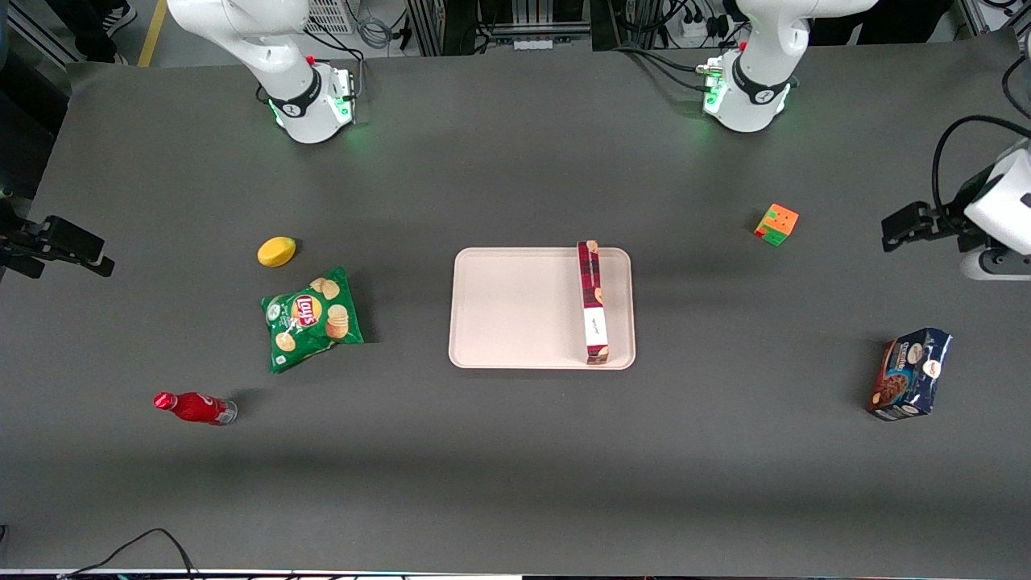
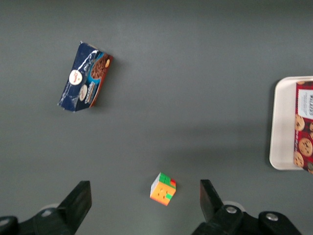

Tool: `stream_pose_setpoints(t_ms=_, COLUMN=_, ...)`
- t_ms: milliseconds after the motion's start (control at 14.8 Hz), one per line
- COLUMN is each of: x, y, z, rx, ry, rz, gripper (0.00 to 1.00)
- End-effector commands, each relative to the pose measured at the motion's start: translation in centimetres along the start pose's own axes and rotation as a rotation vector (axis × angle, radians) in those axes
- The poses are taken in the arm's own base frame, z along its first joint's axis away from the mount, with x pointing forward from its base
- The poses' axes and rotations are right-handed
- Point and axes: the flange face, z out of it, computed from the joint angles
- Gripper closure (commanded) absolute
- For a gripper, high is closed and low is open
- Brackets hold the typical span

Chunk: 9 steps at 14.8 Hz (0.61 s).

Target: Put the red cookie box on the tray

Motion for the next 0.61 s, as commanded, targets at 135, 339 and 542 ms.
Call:
stream_pose_setpoints(t_ms=135, x=-1.7, y=2.6, z=0.5, rx=-0.038, ry=0.024, rz=0.012, gripper=0.00)
stream_pose_setpoints(t_ms=339, x=-2.0, y=2.9, z=-0.2, rx=-0.050, ry=0.025, rz=0.003, gripper=0.00)
stream_pose_setpoints(t_ms=542, x=-1.9, y=2.9, z=-0.2, rx=-0.052, ry=0.028, rz=0.002, gripper=0.00)
